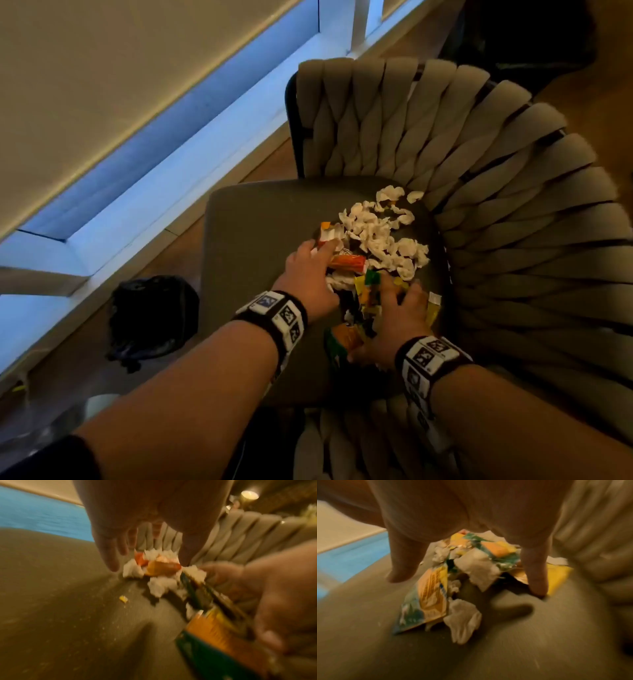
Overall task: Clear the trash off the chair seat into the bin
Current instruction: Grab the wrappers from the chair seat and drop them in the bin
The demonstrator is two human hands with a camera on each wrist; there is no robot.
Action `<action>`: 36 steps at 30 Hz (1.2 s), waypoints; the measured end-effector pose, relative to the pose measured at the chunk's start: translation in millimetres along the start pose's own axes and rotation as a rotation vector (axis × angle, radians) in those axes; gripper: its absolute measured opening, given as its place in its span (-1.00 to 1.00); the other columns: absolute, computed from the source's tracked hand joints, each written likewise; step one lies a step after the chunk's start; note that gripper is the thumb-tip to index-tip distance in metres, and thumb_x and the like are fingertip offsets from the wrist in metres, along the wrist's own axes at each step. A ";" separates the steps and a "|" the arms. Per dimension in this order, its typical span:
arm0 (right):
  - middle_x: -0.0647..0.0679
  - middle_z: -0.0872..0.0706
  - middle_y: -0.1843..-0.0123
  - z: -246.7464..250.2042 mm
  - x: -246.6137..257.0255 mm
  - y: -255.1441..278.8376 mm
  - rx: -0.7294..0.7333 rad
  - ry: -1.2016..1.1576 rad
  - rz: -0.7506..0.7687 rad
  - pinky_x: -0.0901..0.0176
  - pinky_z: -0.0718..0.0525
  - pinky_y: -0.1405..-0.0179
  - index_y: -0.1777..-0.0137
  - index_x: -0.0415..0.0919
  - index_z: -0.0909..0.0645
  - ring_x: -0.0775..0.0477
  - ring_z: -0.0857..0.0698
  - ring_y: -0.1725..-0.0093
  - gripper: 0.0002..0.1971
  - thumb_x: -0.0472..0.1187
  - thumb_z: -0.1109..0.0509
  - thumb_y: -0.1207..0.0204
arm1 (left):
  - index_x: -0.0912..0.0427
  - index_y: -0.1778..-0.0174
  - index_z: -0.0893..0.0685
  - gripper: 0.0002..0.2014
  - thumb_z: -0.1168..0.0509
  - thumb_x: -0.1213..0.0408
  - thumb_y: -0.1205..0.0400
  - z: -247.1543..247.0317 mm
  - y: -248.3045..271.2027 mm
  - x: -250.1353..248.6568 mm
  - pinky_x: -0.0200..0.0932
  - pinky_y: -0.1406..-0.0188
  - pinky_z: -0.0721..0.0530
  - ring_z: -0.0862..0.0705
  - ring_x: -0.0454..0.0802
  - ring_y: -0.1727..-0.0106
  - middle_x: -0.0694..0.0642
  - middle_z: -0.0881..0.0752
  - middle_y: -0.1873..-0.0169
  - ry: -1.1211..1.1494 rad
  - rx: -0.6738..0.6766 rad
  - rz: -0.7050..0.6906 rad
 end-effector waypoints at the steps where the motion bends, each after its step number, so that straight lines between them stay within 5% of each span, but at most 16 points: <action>1: -0.16 0.62 -0.60 -3.1 7.8 -2.7 0.006 0.058 0.040 -0.45 -0.12 -0.57 -0.49 0.38 0.57 -0.43 0.40 -0.63 0.58 0.20 -0.75 0.16 | -0.38 -0.63 0.06 0.07 -0.55 0.08 -0.38 -9.0 -5.9 -0.8 0.36 -0.47 -0.46 -0.03 0.24 -0.70 0.04 0.06 -0.72 -0.075 0.055 -0.015; 5: -0.13 0.71 -0.55 -22.0 22.3 -18.5 0.052 0.154 0.092 -0.53 -0.34 -0.44 -0.48 0.44 0.54 -0.45 0.42 -0.61 0.46 0.12 -0.72 -0.03 | -0.47 -0.59 0.29 0.16 -0.53 -0.06 -0.37 -31.0 -33.4 8.0 0.48 -0.44 -0.42 0.11 0.32 -0.71 0.01 0.38 -0.70 -0.299 0.096 -0.029; 10: -0.20 0.24 -0.72 -23.9 32.4 -29.7 -0.122 0.189 0.181 -0.39 -0.25 -0.53 -0.61 0.26 0.13 -0.42 0.11 -0.66 -0.18 0.20 -0.31 -0.50 | -0.29 -0.60 -0.18 -0.25 -0.39 0.03 -0.53 -24.8 -48.5 -1.0 0.31 -0.38 -0.49 -0.31 0.29 -0.54 0.10 -0.06 -0.70 -0.388 0.012 -0.113; 16: -0.11 -0.08 -0.68 -22.9 40.9 -32.1 -0.091 0.198 0.267 -0.27 -0.44 -0.46 -0.53 0.15 -0.22 -0.32 -0.12 -0.61 -0.31 -0.21 -0.43 -0.47 | 0.02 -0.39 -0.54 -0.61 -0.26 0.27 -0.61 -17.0 -51.7 8.2 0.13 -0.28 -0.63 -0.51 0.16 -0.32 0.10 -0.52 -0.34 -0.169 -0.011 -0.129; 22: 0.00 -0.47 -0.45 2.5 42.2 -22.2 -0.142 0.109 0.294 -0.03 -0.62 -0.27 -0.36 0.09 -0.47 -0.12 -0.46 -0.40 -0.54 -0.31 -0.34 -0.49 | -0.05 -0.24 -0.63 -0.69 -0.29 0.27 -0.58 2.2 -33.9 32.7 -0.07 -0.22 -0.59 -0.56 -0.03 -0.19 -0.02 -0.54 -0.19 0.029 0.001 -0.183; 26: 0.02 -0.57 -0.35 21.6 43.2 -2.3 -0.124 0.044 0.228 0.09 -0.59 -0.26 -0.34 0.07 -0.53 -0.07 -0.58 -0.29 -0.50 -0.24 -0.50 -0.41 | -0.08 -0.14 -0.63 -0.73 -0.32 0.32 -0.57 31.1 -10.1 62.0 -0.33 0.08 -0.46 -0.53 -0.25 0.05 -0.11 -0.54 -0.05 0.174 -0.050 -0.177; 29: 0.06 -0.68 -0.10 34.9 43.5 20.1 -0.141 -0.078 0.199 0.14 -0.68 0.03 -0.16 0.18 -0.60 0.07 -0.67 0.02 -0.69 -0.22 -0.42 -0.51 | -0.12 0.07 -0.61 -0.88 -0.35 0.24 -0.60 62.1 14.3 111.1 -0.24 0.21 -0.47 -0.60 -0.16 0.19 -0.09 -0.58 0.10 0.382 -0.223 -0.054; 33: 0.02 -0.70 0.21 46.8 68.3 46.0 -0.155 -0.298 0.185 0.19 -0.59 0.42 0.04 0.19 -0.56 0.01 -0.69 0.29 -0.71 -0.30 -0.40 -0.53 | -0.10 0.10 -0.63 -0.95 -0.31 0.18 -0.64 79.8 51.2 232.6 -0.02 0.20 -0.62 -0.69 0.06 0.21 0.09 -0.70 0.20 0.724 -0.473 0.330; 36: -0.13 -0.74 0.17 42.9 95.2 49.9 -0.102 -0.537 0.109 0.09 -0.63 0.41 -0.01 0.05 -0.62 -0.16 -0.75 0.27 -0.76 -0.34 -0.42 -0.52 | 0.02 0.16 -0.66 -0.92 -0.31 0.22 -0.64 76.3 78.0 321.2 0.11 0.16 -0.72 -0.72 0.16 0.21 0.18 -0.73 0.23 0.817 -0.568 0.598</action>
Point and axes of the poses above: each hand's wrist, its own y-axis away from the middle knuckle, its own z-axis out of the back of the hand, x = y × z, the point moved 8 cm from there along -y, towards the middle knuckle
